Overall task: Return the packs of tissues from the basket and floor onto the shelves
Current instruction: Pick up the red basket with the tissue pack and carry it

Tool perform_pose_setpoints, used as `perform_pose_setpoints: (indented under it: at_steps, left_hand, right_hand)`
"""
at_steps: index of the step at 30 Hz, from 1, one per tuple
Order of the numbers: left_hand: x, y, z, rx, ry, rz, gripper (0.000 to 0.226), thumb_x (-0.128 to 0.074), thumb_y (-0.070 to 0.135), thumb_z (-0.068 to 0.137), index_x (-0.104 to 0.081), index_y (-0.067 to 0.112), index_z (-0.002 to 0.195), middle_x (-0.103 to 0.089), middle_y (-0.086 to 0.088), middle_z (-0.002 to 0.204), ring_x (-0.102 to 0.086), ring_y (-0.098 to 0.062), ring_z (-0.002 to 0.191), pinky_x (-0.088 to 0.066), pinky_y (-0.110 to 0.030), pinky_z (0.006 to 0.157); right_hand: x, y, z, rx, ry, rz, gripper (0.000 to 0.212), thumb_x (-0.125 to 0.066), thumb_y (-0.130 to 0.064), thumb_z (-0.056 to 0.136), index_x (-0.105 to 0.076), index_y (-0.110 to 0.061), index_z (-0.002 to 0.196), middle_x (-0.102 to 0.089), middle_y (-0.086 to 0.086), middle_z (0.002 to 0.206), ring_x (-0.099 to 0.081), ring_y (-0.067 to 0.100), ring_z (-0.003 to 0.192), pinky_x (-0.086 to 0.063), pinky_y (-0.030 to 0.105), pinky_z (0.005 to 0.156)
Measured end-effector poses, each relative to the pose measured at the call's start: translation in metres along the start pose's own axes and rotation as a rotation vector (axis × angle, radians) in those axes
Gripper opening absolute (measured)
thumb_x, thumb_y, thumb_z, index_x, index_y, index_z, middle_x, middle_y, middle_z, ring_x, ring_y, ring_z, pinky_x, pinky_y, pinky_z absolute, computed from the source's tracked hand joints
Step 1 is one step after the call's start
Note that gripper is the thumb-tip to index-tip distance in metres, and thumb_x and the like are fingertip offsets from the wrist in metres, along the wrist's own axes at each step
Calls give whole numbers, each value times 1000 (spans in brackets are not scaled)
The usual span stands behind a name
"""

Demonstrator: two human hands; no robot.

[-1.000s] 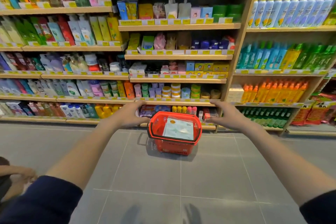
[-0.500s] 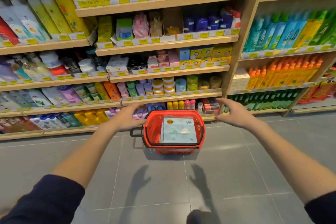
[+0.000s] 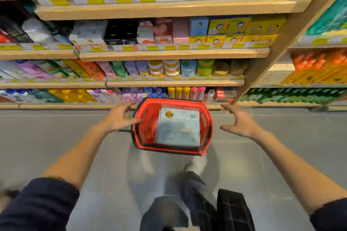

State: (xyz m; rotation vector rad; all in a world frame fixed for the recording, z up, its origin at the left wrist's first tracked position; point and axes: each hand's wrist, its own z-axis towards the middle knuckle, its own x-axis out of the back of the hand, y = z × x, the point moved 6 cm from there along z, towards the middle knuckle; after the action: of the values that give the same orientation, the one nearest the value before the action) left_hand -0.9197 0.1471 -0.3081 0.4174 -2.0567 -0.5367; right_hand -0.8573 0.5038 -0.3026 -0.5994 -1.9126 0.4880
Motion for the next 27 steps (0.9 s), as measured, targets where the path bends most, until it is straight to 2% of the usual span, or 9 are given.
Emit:
perform_pose_setpoints:
  at_steps: [2, 5, 10, 14, 17, 19, 21, 25, 27]
  left_hand:
    - [-10, -18, 27, 22, -12, -33, 80, -74, 36, 66, -43, 11, 136, -48, -11, 139, -49, -27, 123, -34, -25, 93]
    - [-29, -58, 68, 98, -21, -43, 75, -77, 33, 71, -43, 20, 137, -48, -9, 140, -50, -31, 121, -38, -34, 92]
    - [-76, -129, 139, 152, -90, -17, 73, -75, 27, 75, -41, 21, 138, -45, -17, 139, -48, -33, 121, -39, -41, 98]
    - [-116, -195, 188, 203, -75, -12, 74, -78, 23, 72, -43, 15, 137, -45, -20, 137, -43, -36, 126, -36, -47, 104]
    - [-143, -244, 216, 239, -75, 34, 83, -79, 34, 69, -40, 19, 140, -40, -22, 141, -36, -34, 133, -31, -47, 109]
    - [-157, -271, 229, 274, -50, 45, 88, -76, 40, 67, -35, 24, 143, -30, -23, 146, -27, -32, 138, -27, -47, 111]
    - [-169, -290, 239, 283, 4, 75, 93, -67, 48, 60, -31, 29, 143, -23, -22, 149, -23, -32, 140, -29, -50, 109]
    - [-193, -314, 256, 289, 13, 31, 103, -60, 68, 53, -22, 42, 144, -25, -18, 147, -31, -34, 135, -32, -46, 109]
    - [-202, -316, 262, 269, 27, -25, 104, -58, 72, 51, -17, 47, 143, -36, -16, 138, -39, -33, 128, -32, -42, 107]
  right_hand:
    - [-15, 16, 22, -31, -50, 20, 74, -76, -15, 70, -41, -4, 134, -47, 11, 137, -45, 26, 125, -30, 22, 97]
    - [-40, 47, 59, -84, -84, 66, 79, -78, -22, 67, -40, -8, 135, -45, 14, 140, -42, 29, 127, -31, 35, 104]
    - [-90, 97, 124, -152, -54, 91, 74, -76, -13, 70, -41, -5, 134, -45, 15, 139, -42, 30, 127, -31, 35, 103]
    - [-142, 147, 170, -173, -16, 105, 74, -77, -15, 67, -44, -3, 132, -48, 18, 135, -44, 33, 126, -30, 32, 102]
    - [-182, 188, 196, -191, -3, 95, 79, -79, -21, 64, -43, -4, 132, -47, 20, 136, -41, 36, 128, -27, 34, 103]
    - [-207, 212, 208, -228, 2, 106, 85, -72, -37, 61, -41, -12, 136, -38, 18, 143, -30, 34, 135, -27, 46, 108]
    - [-228, 232, 218, -273, 33, 102, 88, -69, -44, 59, -36, -23, 139, -25, 15, 150, -20, 30, 140, -24, 52, 110]
    - [-259, 256, 230, -307, 109, 132, 87, -71, -41, 62, -34, -26, 140, -17, 13, 152, -18, 27, 140, -24, 46, 111]
    - [-270, 266, 233, -317, 130, 167, 89, -66, -48, 59, -34, -30, 139, -26, 13, 147, -29, 26, 135, -32, 42, 108]
